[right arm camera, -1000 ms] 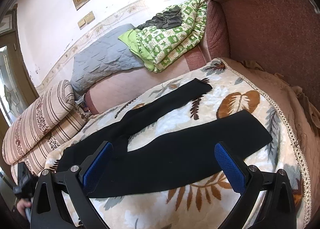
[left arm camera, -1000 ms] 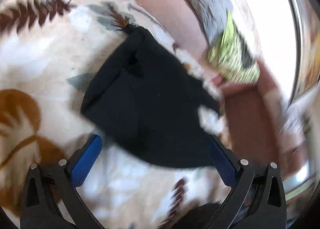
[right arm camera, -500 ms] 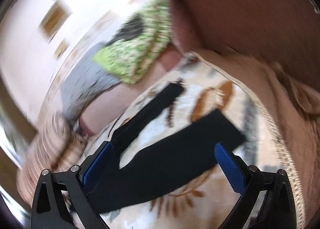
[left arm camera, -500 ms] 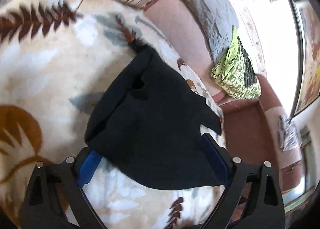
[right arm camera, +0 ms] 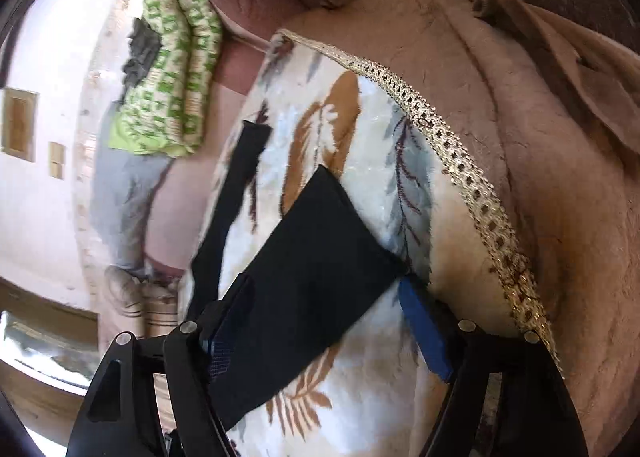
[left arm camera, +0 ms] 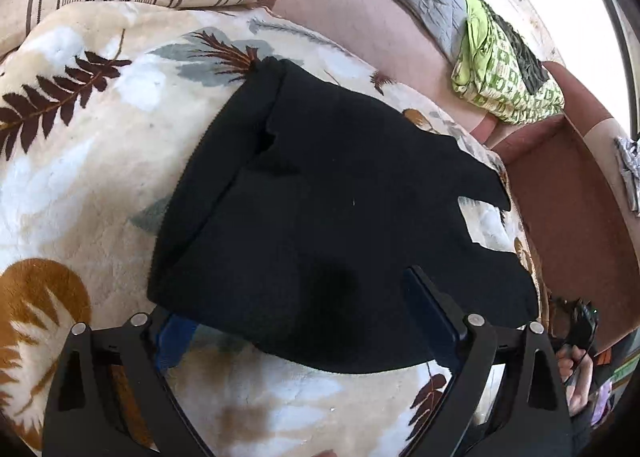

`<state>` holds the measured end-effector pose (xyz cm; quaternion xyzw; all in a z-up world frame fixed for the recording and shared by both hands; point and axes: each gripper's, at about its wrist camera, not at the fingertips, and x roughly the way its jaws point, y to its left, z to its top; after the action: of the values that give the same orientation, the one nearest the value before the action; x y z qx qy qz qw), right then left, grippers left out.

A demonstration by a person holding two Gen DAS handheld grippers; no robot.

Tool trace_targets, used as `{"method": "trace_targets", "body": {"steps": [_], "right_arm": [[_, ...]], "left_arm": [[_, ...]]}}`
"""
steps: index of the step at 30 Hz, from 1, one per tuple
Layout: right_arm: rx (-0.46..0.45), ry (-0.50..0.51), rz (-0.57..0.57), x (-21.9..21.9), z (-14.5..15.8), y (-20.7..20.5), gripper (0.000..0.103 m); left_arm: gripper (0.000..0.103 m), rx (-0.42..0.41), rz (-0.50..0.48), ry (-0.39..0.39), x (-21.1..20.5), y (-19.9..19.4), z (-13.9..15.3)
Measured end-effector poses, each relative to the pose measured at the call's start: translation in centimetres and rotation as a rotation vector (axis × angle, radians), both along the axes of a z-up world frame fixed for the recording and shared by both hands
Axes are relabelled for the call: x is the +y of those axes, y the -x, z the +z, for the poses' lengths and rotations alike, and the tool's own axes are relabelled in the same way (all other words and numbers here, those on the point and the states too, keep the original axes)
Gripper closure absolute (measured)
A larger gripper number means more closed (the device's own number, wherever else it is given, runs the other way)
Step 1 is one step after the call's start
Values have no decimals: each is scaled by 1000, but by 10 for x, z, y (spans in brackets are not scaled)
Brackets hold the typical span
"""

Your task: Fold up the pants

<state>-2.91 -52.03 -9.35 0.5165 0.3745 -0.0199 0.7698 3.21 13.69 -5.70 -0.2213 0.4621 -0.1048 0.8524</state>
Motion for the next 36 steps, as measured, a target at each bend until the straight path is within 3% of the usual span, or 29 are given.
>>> {"method": "trace_targets", "body": {"steps": [1, 4, 5, 6, 10, 15, 16, 18, 19, 20, 23, 28, 32, 36], "right_arm": [[0, -12, -14, -2, -1, -1, 27], [-40, -26, -37, -1, -4, 0, 29], [-49, -16, -42, 0, -5, 2, 31], [-54, -6, -49, 0, -5, 5, 40], [-48, -10, -87, -7, -16, 13, 74], [-51, 40, -48, -4, -17, 11, 83], [-52, 52, -40, -3, -16, 9, 84], [-53, 67, -30, -3, -17, 8, 89], [-53, 74, -23, -3, -18, 7, 93], [-56, 77, -17, -3, -18, 5, 95], [-73, 72, 2, -5, -17, 4, 99], [-38, 24, 64, -14, -7, 12, 100], [49, 81, 247, -1, 12, 16, 100], [140, 166, 414, 25, 15, 12, 100]], "left_arm": [[0, 3, 1, 36, 2, -1, -1], [0, 21, 56, 184, 20, -3, -8], [0, 19, 72, 240, 27, -2, -9], [0, 21, 74, 268, 31, -2, -10], [0, 17, 61, 289, 32, 1, -7], [1, 7, 111, 356, 40, 7, -5], [5, 4, 117, 371, 41, 8, -4], [30, 11, 135, 360, 42, 10, -2], [68, 37, 147, 341, 42, 9, -5], [98, 61, 159, 330, 43, 9, -8], [100, 111, 215, 307, 48, 16, -18], [100, 22, 185, 246, 45, 51, 12], [100, 4, 198, 232, 73, 88, 25], [100, 19, 252, 183, 99, 106, 18]]}}
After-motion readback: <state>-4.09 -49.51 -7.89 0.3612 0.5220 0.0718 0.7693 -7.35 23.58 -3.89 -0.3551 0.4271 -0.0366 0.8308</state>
